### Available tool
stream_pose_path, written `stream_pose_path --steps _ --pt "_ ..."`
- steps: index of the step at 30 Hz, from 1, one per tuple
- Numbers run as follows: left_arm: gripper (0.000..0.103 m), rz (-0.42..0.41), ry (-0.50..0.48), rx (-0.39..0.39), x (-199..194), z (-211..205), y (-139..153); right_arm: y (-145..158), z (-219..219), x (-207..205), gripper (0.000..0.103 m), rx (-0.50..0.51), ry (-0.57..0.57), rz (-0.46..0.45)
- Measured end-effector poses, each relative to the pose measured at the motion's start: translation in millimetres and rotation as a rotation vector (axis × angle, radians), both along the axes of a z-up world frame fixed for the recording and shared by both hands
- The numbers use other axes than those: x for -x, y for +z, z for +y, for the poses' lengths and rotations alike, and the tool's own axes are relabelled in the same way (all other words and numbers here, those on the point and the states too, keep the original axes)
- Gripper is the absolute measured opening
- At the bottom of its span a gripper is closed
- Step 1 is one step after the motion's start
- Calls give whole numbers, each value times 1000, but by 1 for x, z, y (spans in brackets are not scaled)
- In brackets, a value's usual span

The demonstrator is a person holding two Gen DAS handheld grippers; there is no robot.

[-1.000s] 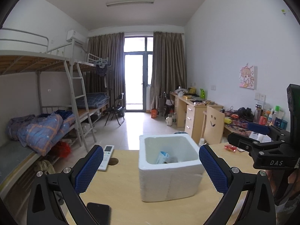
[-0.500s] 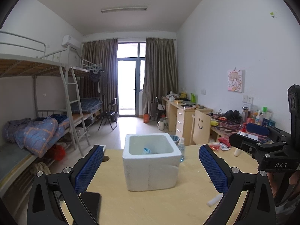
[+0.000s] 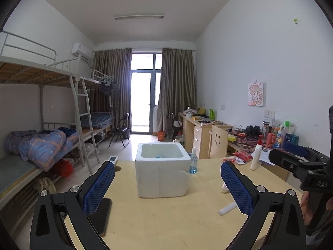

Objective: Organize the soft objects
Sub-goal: 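Withdraw both open tools from the box back over the table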

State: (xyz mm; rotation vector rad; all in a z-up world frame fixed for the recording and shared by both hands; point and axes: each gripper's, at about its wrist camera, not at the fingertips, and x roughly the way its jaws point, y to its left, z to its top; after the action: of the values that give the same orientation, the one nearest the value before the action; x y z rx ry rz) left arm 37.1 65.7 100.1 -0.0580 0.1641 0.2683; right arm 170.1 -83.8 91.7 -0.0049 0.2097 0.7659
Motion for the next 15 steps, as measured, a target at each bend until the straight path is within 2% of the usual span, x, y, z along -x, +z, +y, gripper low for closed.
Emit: stream_pose_path --steps 4,9,15 --pt "102 -22 6 19 18 -4 -9 -10 -8 19 103 8 -13 -15" --pt "102 -53 55 3 35 -12 -20 -20 -20 41 103 -4 -31 -35" --pt "102 -49 16 13 52 -30 -36 -28 -34 62 103 0 -87 -67"
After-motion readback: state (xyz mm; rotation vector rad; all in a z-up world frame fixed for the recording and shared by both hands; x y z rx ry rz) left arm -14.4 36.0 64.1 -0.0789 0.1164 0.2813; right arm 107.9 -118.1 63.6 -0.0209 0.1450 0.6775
